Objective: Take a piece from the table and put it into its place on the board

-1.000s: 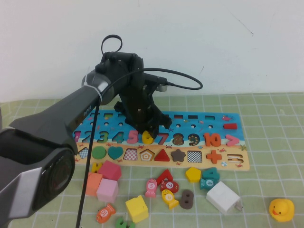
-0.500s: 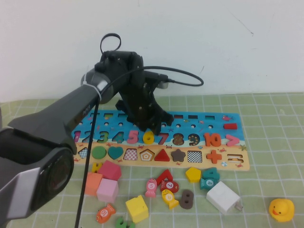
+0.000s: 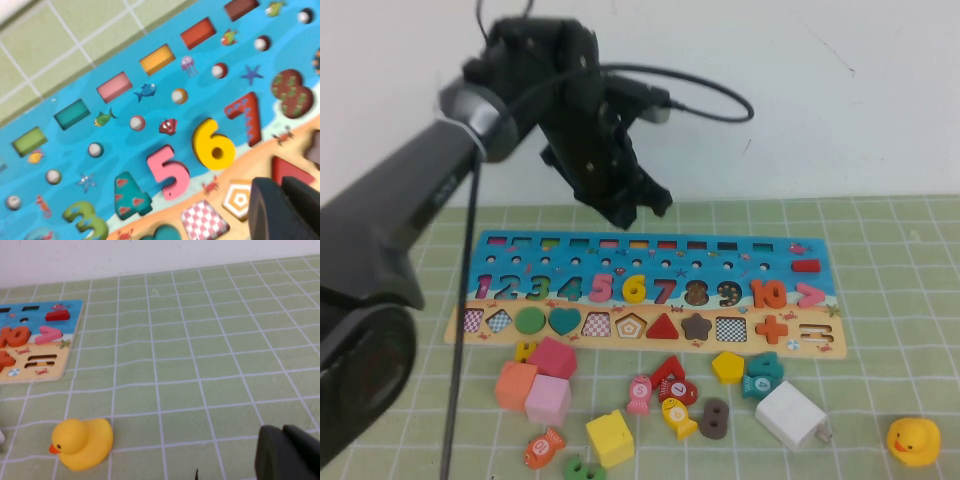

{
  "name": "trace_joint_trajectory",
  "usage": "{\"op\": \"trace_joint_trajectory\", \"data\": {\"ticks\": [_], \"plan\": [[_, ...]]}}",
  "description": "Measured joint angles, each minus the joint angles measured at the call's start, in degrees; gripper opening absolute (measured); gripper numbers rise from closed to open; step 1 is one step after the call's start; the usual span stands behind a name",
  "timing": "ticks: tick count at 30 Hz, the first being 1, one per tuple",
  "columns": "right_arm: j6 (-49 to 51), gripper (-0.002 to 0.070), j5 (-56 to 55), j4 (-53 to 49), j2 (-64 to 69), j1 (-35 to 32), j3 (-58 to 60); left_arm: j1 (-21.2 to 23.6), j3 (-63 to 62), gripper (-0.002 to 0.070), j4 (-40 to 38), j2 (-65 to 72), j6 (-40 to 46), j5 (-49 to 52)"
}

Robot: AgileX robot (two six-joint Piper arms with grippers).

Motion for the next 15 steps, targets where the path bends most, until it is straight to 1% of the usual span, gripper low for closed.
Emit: {"op": "trace_joint_trajectory", "data": {"ticks": [5, 8, 11, 15], "plan": [[0.0, -0.0001, 0.0, 0.0, 0.0, 0.0, 0.0, -0.9, 0.5, 0.0003, 0.2, -5.5, 1.6, 0.7], [0.0, -0.0001, 0.0, 0.0, 0.0, 0.0, 0.0, -2.5, 4.3, 0.0001, 1.2, -10.4, 2.2, -0.9], [0.0, -0.0001, 0.0, 0.0, 0.0, 0.0, 0.0, -4.8, 12.0, 0.0001, 3.1, -16.5, 2.0, -4.1], [0.0, -0.0001, 0.0, 0.0, 0.0, 0.0, 0.0, -7.5, 25.5, 0.0000, 4.8, -25.9, -0.4, -11.0]]}}
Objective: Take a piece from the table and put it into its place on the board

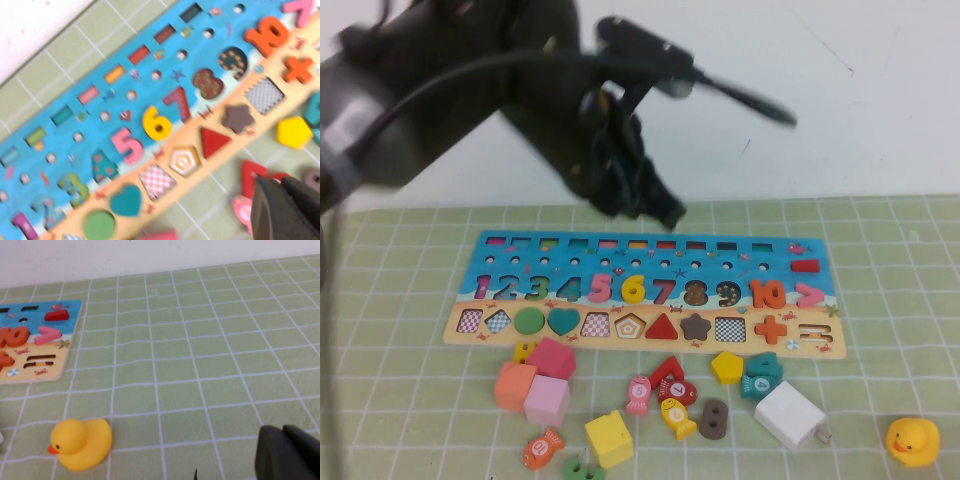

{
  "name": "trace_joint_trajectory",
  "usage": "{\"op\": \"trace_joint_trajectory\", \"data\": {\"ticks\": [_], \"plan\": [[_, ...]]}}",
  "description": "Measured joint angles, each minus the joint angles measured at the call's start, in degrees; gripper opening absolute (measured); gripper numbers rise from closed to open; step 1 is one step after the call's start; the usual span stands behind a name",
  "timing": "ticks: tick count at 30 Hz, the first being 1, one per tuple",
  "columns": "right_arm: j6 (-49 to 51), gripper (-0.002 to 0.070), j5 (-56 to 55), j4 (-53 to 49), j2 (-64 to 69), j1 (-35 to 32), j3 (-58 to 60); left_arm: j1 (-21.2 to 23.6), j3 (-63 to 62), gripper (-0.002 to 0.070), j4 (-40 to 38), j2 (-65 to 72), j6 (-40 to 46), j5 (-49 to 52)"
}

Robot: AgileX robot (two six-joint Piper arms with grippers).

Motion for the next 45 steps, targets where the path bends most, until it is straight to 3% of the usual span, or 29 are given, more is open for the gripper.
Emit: {"op": "trace_joint_trajectory", "data": {"ticks": [9, 20, 29, 37, 45], "plan": [[0.0, -0.0001, 0.0, 0.0, 0.0, 0.0, 0.0, -2.2, 29.3, 0.0000, 1.2, -23.8, -7.0, -15.8], [0.0, -0.0001, 0.0, 0.0, 0.0, 0.0, 0.0, -2.2, 50.1, 0.0000, 7.3, -48.3, -15.9, -18.0], [0.0, -0.0001, 0.0, 0.0, 0.0, 0.0, 0.0, -2.2, 58.3, 0.0000, 8.4, -65.6, -20.0, -16.7], [0.0, -0.0001, 0.0, 0.0, 0.0, 0.0, 0.0, -2.2, 59.7, 0.0000, 7.6, -72.7, -22.2, -6.9], [0.0, -0.0001, 0.0, 0.0, 0.0, 0.0, 0.0, -2.2, 60.7, 0.0000, 13.3, -78.0, -22.6, -3.1]]}}
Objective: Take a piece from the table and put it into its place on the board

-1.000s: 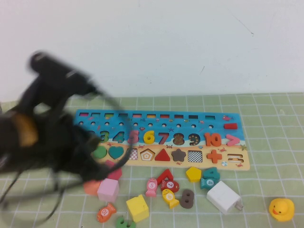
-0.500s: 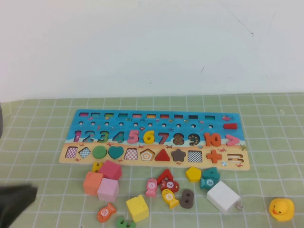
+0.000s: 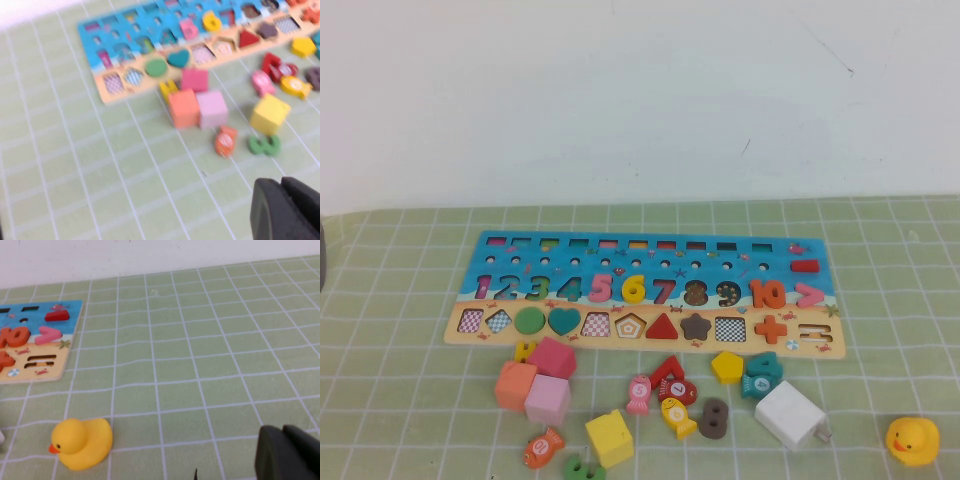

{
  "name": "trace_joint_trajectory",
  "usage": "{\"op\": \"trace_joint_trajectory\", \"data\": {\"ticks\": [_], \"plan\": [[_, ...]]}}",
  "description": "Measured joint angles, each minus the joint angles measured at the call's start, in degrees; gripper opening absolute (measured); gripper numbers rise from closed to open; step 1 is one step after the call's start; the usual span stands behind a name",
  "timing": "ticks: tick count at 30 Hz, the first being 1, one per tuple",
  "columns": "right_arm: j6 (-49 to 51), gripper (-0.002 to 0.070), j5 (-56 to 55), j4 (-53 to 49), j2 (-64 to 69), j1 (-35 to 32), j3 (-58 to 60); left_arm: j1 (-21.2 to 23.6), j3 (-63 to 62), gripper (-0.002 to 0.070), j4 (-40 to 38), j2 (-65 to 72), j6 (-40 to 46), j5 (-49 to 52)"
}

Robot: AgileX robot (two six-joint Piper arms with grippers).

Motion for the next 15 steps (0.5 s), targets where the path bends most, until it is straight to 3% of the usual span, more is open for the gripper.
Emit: {"op": "trace_joint_trajectory", "data": {"ticks": [6, 11, 15], "plan": [[0.0, -0.0001, 0.0, 0.0, 0.0, 0.0, 0.0, 4.1, 11.5, 0.0000, 2.8, -9.6, -0.1, -15.1], [0.0, -0.0001, 0.0, 0.0, 0.0, 0.0, 0.0, 14.1, 23.2, 0.0000, -0.3, -20.3, -0.1, -31.4], [0.0, -0.0001, 0.0, 0.0, 0.0, 0.0, 0.0, 22.7, 31.0, 0.0000, -1.6, -24.2, 0.2, -37.3]]}}
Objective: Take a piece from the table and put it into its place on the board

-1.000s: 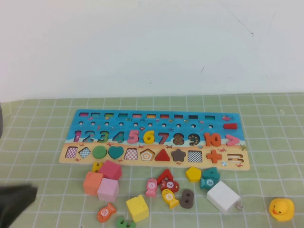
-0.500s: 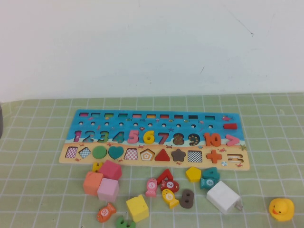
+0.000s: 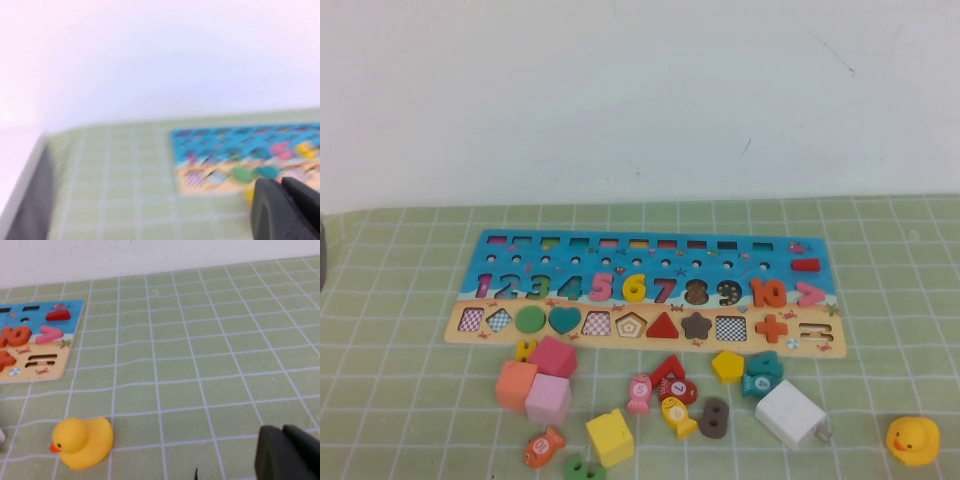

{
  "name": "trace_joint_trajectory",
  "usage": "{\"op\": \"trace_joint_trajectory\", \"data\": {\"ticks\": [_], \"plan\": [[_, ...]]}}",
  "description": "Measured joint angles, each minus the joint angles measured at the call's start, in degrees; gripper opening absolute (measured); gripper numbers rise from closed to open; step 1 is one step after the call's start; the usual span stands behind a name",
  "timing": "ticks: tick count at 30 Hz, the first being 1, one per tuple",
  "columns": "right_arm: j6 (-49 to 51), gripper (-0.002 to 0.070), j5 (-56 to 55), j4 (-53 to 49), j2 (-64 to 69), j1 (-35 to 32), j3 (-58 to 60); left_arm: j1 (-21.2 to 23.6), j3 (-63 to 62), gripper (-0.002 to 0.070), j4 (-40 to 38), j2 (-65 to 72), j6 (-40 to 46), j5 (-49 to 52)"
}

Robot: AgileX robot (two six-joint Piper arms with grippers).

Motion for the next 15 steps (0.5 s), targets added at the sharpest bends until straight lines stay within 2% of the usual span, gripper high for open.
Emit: {"op": "trace_joint_trajectory", "data": {"ticks": [4, 7, 15], "plan": [[0.0, -0.0001, 0.0, 0.0, 0.0, 0.0, 0.0, 6.9, 5.8, 0.0000, -1.1, -0.1, 0.0, -2.3], [0.0, -0.0001, 0.0, 0.0, 0.0, 0.0, 0.0, 10.1, 9.1, -0.0001, -2.5, -0.1, 0.0, -2.9], [0.0, -0.0001, 0.0, 0.0, 0.0, 0.0, 0.0, 11.1, 10.8, 0.0000, -6.2, -0.1, 0.4, -0.9]]}}
